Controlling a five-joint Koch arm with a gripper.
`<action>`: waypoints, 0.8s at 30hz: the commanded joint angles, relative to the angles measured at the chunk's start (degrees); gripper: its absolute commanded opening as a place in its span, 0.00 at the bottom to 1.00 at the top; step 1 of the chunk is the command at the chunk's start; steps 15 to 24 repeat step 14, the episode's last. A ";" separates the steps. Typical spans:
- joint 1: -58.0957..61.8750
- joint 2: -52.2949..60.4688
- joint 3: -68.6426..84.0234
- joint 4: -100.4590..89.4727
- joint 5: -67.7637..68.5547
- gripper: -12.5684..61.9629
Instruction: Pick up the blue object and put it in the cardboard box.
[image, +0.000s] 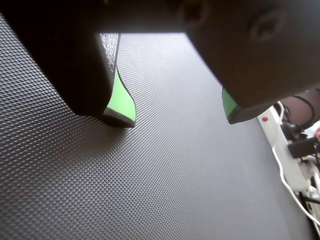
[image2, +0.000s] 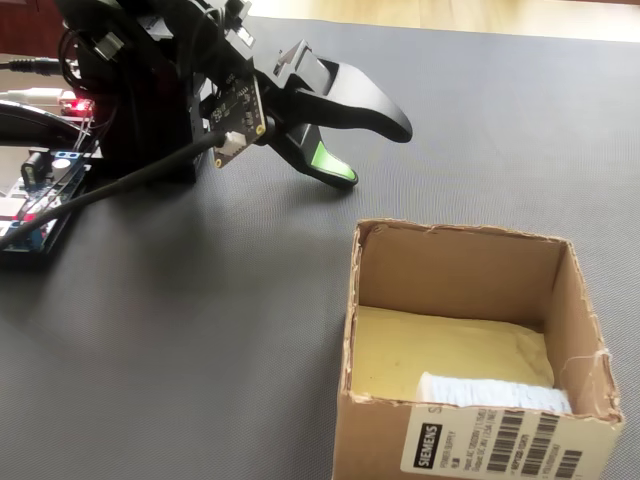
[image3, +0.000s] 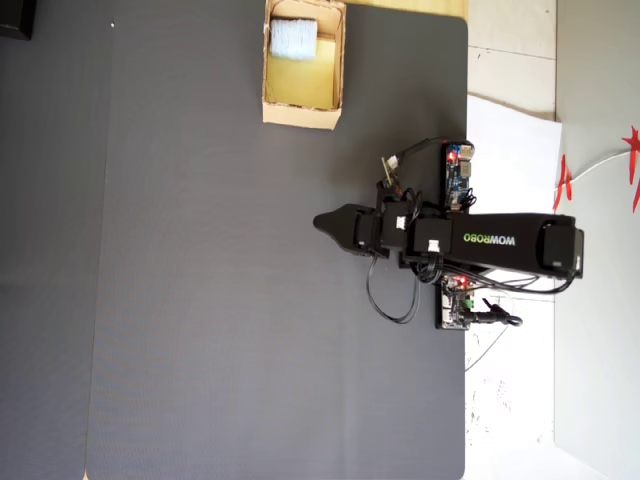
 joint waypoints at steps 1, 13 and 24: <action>-0.18 4.75 3.34 3.34 2.46 0.63; 0.26 4.75 3.34 3.34 1.93 0.63; 0.26 4.75 3.34 3.34 1.93 0.63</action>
